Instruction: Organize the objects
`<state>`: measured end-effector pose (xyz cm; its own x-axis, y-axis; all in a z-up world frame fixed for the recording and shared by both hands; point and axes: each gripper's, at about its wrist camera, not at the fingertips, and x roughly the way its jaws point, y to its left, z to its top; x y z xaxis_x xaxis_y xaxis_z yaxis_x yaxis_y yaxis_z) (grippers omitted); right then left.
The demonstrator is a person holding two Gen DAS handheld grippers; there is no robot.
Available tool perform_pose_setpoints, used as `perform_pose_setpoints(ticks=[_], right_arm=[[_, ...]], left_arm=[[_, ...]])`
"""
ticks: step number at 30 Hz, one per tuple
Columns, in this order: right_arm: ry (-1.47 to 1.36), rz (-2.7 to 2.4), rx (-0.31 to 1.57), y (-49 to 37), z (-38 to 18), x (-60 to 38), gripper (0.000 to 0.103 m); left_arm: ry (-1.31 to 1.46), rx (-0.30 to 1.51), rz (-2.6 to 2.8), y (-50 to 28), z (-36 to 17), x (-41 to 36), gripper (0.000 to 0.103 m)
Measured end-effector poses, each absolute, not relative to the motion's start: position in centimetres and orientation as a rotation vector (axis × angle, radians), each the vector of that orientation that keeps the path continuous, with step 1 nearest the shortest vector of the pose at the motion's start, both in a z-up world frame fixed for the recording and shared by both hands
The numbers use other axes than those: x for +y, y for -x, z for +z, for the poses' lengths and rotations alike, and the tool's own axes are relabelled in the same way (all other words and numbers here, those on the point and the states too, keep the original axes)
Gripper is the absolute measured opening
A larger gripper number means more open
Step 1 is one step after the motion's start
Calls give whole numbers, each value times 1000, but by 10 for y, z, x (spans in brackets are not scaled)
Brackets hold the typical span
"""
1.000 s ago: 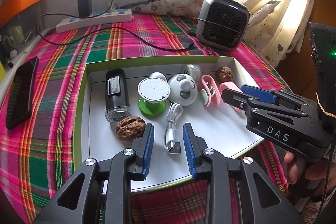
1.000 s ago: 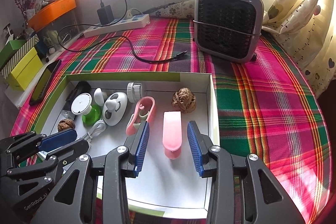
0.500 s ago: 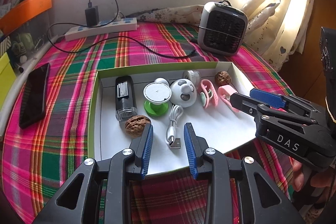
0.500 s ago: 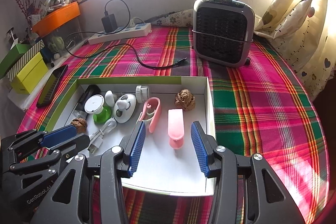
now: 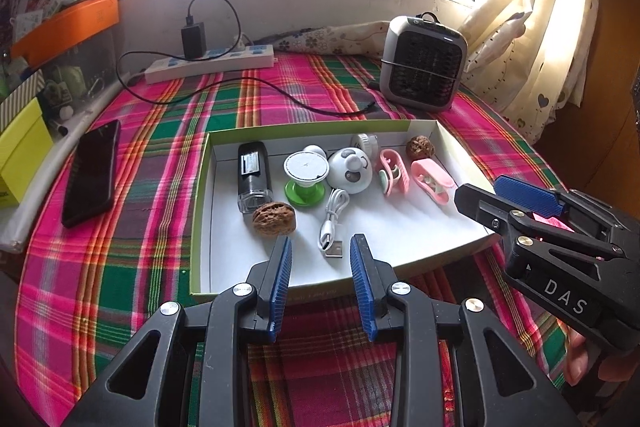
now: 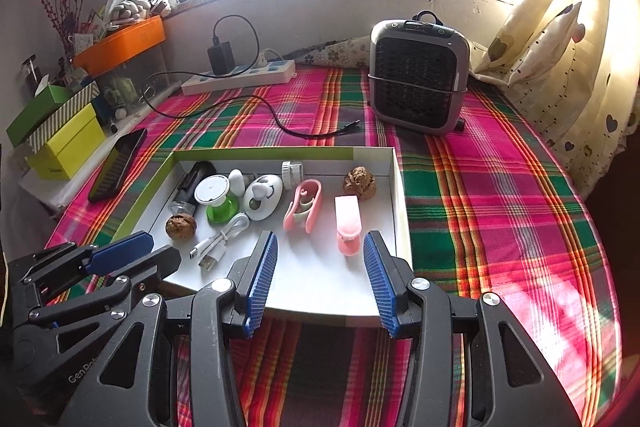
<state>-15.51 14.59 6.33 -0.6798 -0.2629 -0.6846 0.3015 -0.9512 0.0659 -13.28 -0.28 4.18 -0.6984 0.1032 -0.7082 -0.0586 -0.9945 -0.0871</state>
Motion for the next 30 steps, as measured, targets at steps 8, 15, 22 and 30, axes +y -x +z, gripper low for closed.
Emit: perform_pose_setpoints(ticks=[8,15,22,30], right_arm=[[-1036,-2632,75,136,64,149,46],[-1038,-2627,101,120,60,147,46],[-1083,-2595,132,105,44,143,46],[-1145,-2571,122,97,29,144,46]], left_arm=[[1171,-97,2833,116,42,-4,28],[1194,-57,2853,102,37,-2,28],[1232,-70,2856,92,28,-5,28],[1298,-44,2865,86,13,-5,28]])
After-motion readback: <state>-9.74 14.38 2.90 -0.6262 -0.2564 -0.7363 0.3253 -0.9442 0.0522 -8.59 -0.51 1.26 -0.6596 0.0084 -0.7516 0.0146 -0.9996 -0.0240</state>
